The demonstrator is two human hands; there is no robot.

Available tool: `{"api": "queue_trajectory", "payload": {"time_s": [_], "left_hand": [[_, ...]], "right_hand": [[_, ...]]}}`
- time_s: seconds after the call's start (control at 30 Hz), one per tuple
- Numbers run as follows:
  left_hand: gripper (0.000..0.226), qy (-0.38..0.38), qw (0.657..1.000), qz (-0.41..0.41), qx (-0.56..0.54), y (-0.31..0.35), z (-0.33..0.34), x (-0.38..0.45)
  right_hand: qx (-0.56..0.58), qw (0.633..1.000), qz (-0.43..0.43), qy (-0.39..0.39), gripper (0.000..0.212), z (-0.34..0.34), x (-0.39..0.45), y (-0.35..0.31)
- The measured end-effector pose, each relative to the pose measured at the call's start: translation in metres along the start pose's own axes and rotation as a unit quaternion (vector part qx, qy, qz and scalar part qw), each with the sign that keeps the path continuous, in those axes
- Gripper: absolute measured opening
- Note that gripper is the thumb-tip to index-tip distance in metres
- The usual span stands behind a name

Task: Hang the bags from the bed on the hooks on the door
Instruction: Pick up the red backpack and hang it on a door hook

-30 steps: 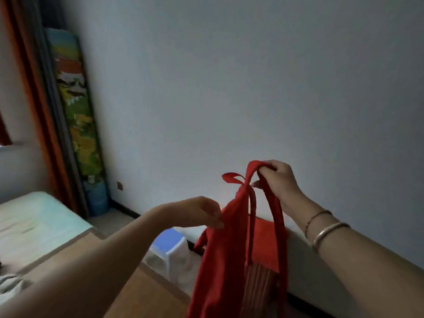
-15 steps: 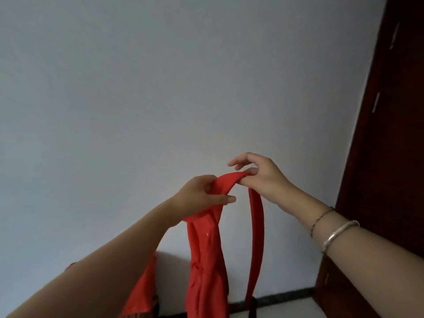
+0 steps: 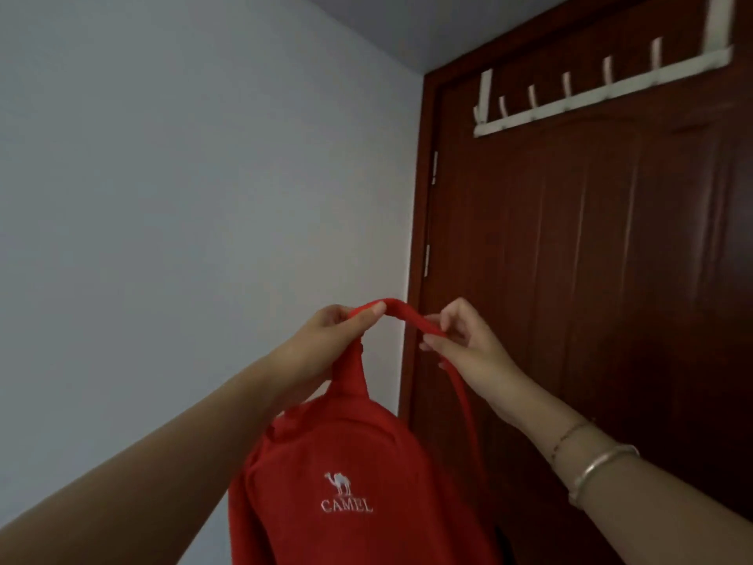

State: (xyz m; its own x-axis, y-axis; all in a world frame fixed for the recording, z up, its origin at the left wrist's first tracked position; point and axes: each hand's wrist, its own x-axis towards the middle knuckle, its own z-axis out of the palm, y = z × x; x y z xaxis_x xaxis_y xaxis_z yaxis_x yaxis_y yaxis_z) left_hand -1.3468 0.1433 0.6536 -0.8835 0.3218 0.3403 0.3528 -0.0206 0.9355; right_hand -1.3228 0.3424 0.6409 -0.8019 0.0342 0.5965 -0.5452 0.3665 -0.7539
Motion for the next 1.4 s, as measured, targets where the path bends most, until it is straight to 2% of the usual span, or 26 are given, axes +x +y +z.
{"api": "queue_trajectory", "payload": {"time_s": [0.1, 0.2, 0.3, 0.4, 0.47, 0.63, 0.77, 0.83, 0.9, 1.0, 1.1, 1.17, 1.23, 1.3, 1.4], "left_hand": [[0.041, -0.019, 0.996, 0.023, -0.089, 0.0, 0.017, 0.07], [0.017, -0.101, 0.979, 0.07, -0.165, 0.006, 0.024, 0.143], [0.024, -0.16, 0.958, 0.117, -0.206, 0.011, 0.032, 0.216], [0.035, -0.179, 0.95, 0.149, -0.205, 0.014, 0.042, 0.292], [0.032, -0.206, 0.942, 0.166, -0.206, 0.02, 0.049, 0.345], [0.029, -0.304, 0.917, 0.192, -0.171, 0.052, 0.075, 0.439], [0.031, -0.284, 0.914, 0.258, -0.134, 0.08, 0.094, 0.496], [0.033, -0.264, 0.914, 0.278, -0.134, 0.097, 0.091, 0.505], [0.034, -0.244, 0.904, 0.328, -0.127, 0.101, 0.109, 0.553], [0.034, -0.215, 0.9, 0.36, -0.118, 0.117, 0.109, 0.587], [0.036, -0.154, 0.893, 0.412, -0.092, 0.133, 0.11, 0.635], [0.037, -0.13, 0.886, 0.437, -0.079, 0.142, 0.108, 0.66], [0.038, -0.104, 0.876, 0.466, -0.066, 0.155, 0.106, 0.686], [0.038, -0.082, 0.861, 0.501, -0.037, 0.171, 0.108, 0.716], [0.042, -0.029, 0.837, 0.546, 0.023, 0.204, 0.11, 0.746]], "right_hand": [[-0.04, 0.996, -0.053, 0.062, 0.04, -0.027, 0.055, 0.016], [-0.088, 0.983, -0.112, 0.117, 0.045, -0.044, 0.113, 0.033], [-0.18, 0.953, -0.164, 0.178, 0.041, -0.055, 0.168, 0.05], [-0.291, 0.919, -0.186, 0.188, 0.03, -0.072, 0.222, 0.07], [-0.343, 0.897, -0.2, 0.194, 0.023, -0.091, 0.26, 0.08], [-0.477, 0.834, -0.182, 0.209, 0.042, -0.149, 0.332, 0.094], [-0.533, 0.793, -0.193, 0.224, 0.041, -0.184, 0.386, 0.082], [-0.545, 0.787, -0.184, 0.222, 0.044, -0.186, 0.401, 0.062], [-0.583, 0.75, -0.212, 0.23, 0.049, -0.207, 0.445, 0.072], [-0.6, 0.73, -0.227, 0.235, 0.058, -0.214, 0.482, 0.063], [-0.618, 0.722, -0.229, 0.211, 0.069, -0.22, 0.529, 0.058], [-0.621, 0.725, -0.22, 0.2, 0.066, -0.221, 0.558, 0.054], [-0.635, 0.713, -0.212, 0.209, 0.063, -0.223, 0.583, 0.045], [-0.678, 0.665, -0.203, 0.238, 0.062, -0.229, 0.615, 0.037], [-0.739, 0.591, -0.171, 0.276, 0.073, -0.236, 0.641, 0.016]]}}
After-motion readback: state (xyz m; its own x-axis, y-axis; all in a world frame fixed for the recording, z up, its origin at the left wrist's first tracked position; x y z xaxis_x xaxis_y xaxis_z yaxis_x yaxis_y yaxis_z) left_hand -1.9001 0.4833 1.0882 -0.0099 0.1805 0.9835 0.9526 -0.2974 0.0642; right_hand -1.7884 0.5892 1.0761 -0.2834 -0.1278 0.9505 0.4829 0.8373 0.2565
